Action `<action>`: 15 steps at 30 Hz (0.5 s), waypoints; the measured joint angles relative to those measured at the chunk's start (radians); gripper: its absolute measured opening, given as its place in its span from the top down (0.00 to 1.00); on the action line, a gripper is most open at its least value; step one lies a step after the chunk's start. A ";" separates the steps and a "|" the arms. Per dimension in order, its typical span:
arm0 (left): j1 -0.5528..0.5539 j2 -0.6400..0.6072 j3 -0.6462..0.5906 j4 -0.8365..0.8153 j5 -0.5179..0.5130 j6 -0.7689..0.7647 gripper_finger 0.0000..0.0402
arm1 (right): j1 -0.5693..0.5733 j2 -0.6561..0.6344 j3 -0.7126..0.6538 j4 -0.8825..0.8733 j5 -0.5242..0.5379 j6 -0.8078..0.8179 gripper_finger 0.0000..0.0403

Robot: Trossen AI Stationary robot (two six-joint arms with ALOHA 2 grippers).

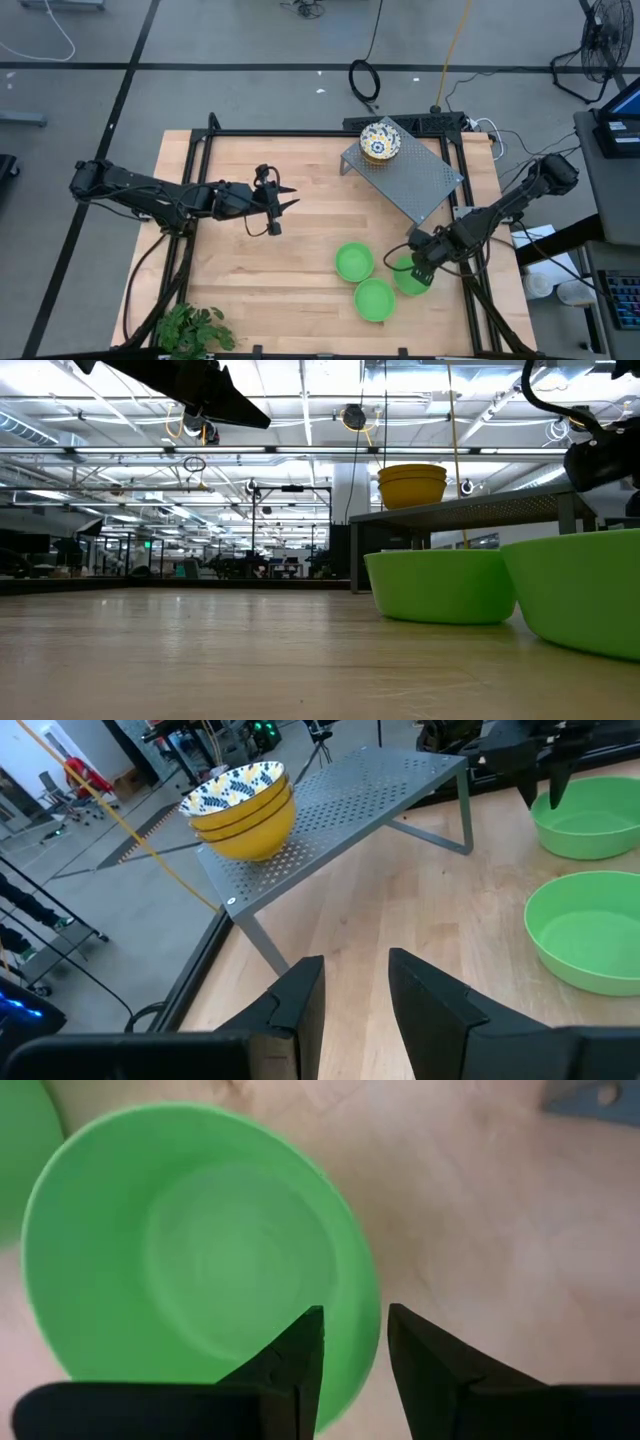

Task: Pick & Place Mini bowls
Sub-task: Put the right green bowl on the shelf

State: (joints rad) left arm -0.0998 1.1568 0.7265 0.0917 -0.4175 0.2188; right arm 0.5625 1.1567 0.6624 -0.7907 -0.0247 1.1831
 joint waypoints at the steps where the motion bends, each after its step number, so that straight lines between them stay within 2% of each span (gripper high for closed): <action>1: 0.000 0.000 0.000 0.000 0.000 0.000 0.71 | 0.000 0.000 0.000 0.000 -0.004 -0.001 0.75; 15: 0.000 0.000 0.000 0.001 0.002 0.000 0.71 | 0.000 0.000 0.000 -0.020 -0.004 0.001 0.76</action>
State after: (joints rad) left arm -0.0998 1.1569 0.7265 0.0925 -0.4160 0.2192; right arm 0.5629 1.1564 0.6624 -0.8112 -0.0284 1.1843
